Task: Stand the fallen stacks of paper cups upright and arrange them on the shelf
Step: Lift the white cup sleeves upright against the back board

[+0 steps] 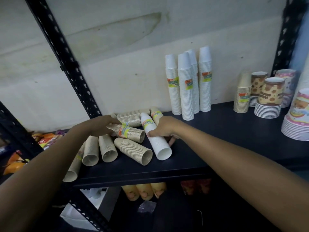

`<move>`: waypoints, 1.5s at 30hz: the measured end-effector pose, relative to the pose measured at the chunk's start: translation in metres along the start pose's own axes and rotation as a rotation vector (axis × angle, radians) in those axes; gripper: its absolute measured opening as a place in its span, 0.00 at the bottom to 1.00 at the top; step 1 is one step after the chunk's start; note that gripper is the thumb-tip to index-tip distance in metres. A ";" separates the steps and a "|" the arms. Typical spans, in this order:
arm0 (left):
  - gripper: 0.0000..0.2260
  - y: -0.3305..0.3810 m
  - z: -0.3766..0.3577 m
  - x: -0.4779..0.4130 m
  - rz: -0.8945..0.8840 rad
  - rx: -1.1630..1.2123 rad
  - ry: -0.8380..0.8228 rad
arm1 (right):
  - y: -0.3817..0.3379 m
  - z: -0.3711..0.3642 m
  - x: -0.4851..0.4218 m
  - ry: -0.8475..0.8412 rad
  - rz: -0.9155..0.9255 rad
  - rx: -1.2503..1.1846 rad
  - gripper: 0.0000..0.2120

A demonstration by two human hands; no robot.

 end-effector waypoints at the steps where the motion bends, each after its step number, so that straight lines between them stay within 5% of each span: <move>1: 0.26 -0.003 0.006 0.003 0.015 0.017 0.010 | -0.001 0.003 0.001 0.001 0.006 -0.012 0.21; 8: 0.17 0.002 0.065 0.031 0.077 0.425 0.208 | -0.015 0.039 0.018 0.022 0.131 -0.150 0.22; 12: 0.17 0.028 0.083 0.031 0.055 0.819 0.313 | -0.015 0.073 0.038 0.135 0.249 -0.263 0.23; 18: 0.23 0.080 0.110 0.000 0.009 1.073 0.437 | 0.007 0.127 0.067 0.406 0.449 -0.351 0.27; 28: 0.26 0.150 0.112 -0.056 0.055 1.135 0.513 | 0.042 0.155 0.057 0.497 0.550 -0.334 0.26; 45: 0.25 0.166 0.080 -0.105 0.068 0.985 0.514 | 0.090 0.175 0.013 0.554 0.512 -0.234 0.28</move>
Point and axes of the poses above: each hand's wrist, its own x-axis away from the middle knuckle, its own z-axis out of the back of the hand, y = z × x, the point moved 5 cm from there along -x, towards the middle knuckle, and after that the axes turned 15 degrees about -x, right-handed, at the moved point
